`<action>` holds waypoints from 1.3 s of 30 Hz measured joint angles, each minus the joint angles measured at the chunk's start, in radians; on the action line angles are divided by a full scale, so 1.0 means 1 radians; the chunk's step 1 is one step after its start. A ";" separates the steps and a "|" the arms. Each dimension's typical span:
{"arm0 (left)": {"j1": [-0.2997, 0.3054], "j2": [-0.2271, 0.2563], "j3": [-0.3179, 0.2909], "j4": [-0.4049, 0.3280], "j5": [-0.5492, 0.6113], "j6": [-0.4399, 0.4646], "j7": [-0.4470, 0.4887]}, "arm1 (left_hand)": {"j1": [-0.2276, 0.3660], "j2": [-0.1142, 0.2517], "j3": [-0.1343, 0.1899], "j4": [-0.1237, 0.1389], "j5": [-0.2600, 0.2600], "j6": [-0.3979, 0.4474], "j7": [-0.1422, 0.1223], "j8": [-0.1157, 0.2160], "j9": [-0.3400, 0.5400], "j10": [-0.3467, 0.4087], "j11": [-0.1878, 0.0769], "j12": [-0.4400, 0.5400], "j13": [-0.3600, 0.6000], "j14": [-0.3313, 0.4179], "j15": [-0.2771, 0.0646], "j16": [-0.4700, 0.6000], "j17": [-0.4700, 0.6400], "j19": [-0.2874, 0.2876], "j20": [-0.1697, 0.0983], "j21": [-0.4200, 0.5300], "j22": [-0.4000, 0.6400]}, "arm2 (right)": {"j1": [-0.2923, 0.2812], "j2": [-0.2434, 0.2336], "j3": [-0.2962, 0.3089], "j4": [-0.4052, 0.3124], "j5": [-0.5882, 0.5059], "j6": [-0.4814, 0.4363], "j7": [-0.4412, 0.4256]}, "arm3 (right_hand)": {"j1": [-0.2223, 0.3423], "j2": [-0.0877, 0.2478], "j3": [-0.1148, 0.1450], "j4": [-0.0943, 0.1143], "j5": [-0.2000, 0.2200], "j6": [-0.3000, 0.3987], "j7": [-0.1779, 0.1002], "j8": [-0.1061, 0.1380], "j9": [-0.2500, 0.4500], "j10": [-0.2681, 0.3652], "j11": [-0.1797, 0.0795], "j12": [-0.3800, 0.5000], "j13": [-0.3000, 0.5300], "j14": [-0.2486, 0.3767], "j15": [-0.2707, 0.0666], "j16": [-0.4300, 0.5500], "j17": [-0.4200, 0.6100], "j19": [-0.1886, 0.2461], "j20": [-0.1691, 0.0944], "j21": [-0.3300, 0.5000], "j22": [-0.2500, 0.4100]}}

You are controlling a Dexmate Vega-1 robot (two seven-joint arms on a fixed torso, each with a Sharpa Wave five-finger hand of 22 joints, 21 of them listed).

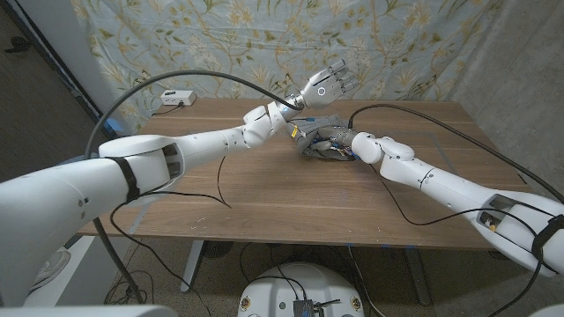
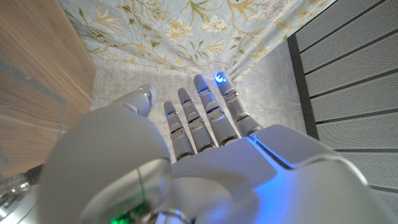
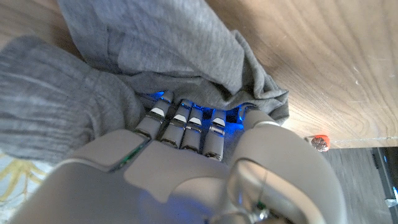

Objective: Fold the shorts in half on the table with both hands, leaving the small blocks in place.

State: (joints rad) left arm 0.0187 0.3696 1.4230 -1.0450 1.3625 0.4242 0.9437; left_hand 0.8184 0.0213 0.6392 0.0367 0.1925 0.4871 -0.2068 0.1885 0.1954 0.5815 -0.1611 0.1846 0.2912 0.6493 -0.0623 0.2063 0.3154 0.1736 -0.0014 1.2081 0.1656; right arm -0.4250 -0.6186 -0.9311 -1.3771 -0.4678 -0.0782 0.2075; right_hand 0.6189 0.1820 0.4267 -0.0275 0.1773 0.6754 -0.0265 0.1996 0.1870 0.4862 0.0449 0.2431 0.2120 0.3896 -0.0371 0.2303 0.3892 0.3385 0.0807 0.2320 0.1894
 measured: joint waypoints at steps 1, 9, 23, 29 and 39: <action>0.016 0.011 -0.012 -0.022 0.000 0.007 -0.001 | 0.000 0.000 0.001 -0.001 0.000 0.000 0.000 0.000 0.000 -0.002 0.001 0.000 -0.002 0.000 0.000 0.000 0.000 -0.001 0.001 -0.001 0.000 | -0.001 -0.001 0.001 -0.002 -0.001 -0.002 0.000 | 0.000 0.000 0.000 0.000 0.000 0.000 0.000 0.000 0.000 0.000 0.000 0.000 0.000 0.000 0.000 0.000 0.000 0.000 0.000 0.000 0.000; 0.082 0.055 -0.070 -0.113 0.012 0.029 -0.023 | -0.017 0.007 0.005 0.002 0.000 0.000 0.000 0.000 0.000 -0.005 -0.002 0.002 -0.004 -0.003 0.003 0.000 0.000 -0.004 0.004 -0.015 0.000 | -0.053 -0.070 0.059 -0.182 -0.020 -0.083 0.005 | 0.000 0.000 0.004 -0.004 0.000 -0.002 -0.002 0.000 -0.001 0.003 0.003 -0.003 0.002 0.000 0.000 0.002 -0.005 0.009 -0.002 0.001 0.002; 0.167 0.114 -0.166 -0.218 0.035 0.012 -0.045 | -0.032 0.013 0.016 0.001 -0.004 0.000 0.000 0.000 0.000 -0.005 -0.002 0.005 -0.013 -0.011 0.000 0.000 -0.005 0.000 0.007 -0.029 0.000 | -0.238 -0.225 0.231 -0.559 -0.030 -0.274 -0.031 | 0.000 0.000 0.008 -0.008 0.000 -0.002 -0.002 0.000 -0.001 0.009 -0.010 -0.003 0.002 0.007 -0.007 0.002 -0.009 0.014 -0.007 0.001 0.002; 0.197 0.135 -0.209 -0.258 0.037 -0.006 -0.052 | -0.037 0.008 0.018 -0.001 -0.004 0.000 0.000 0.000 0.000 -0.009 0.002 0.005 -0.016 -0.014 0.003 0.000 -0.008 0.000 0.007 -0.030 0.000 | -0.307 -0.270 0.288 -0.663 -0.031 -0.373 -0.058 | 0.000 0.000 0.008 -0.008 0.000 -0.002 -0.003 0.000 0.002 0.010 -0.011 -0.003 0.002 0.011 -0.004 0.002 -0.009 0.018 -0.003 0.001 -0.001; 0.281 0.172 -0.301 -0.371 -0.041 -0.036 -0.106 | -0.072 0.007 0.019 0.000 -0.008 0.000 0.000 0.000 -0.004 -0.016 0.009 0.005 -0.022 -0.026 0.002 0.000 -0.006 -0.004 0.040 -0.047 0.003 | -0.405 -0.305 0.388 -0.735 0.023 -0.426 -0.139 | 0.000 0.000 0.008 -0.008 0.000 0.003 -0.008 0.000 0.002 0.010 -0.011 -0.003 0.002 0.011 -0.004 0.002 -0.009 0.026 -0.009 0.005 -0.004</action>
State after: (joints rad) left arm 0.2999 0.5415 1.1218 -1.4156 1.3211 0.3881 0.8376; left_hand 0.7462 0.0279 0.6580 0.0366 0.1846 0.4873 -0.2068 0.1887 0.1919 0.5654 -0.1517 0.1894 0.2691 0.6233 -0.0601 0.2064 0.3090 0.1699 0.0382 1.1610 0.1691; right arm -0.8297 -0.9233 -0.5427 -2.1120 -0.4449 -0.5044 0.0682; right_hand 0.6188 0.1819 0.4350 -0.0359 0.1774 0.6788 -0.0342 0.1996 0.1887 0.4965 0.0338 0.2401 0.2138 0.4002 -0.0411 0.2323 0.3802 0.3649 0.0714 0.2368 0.1859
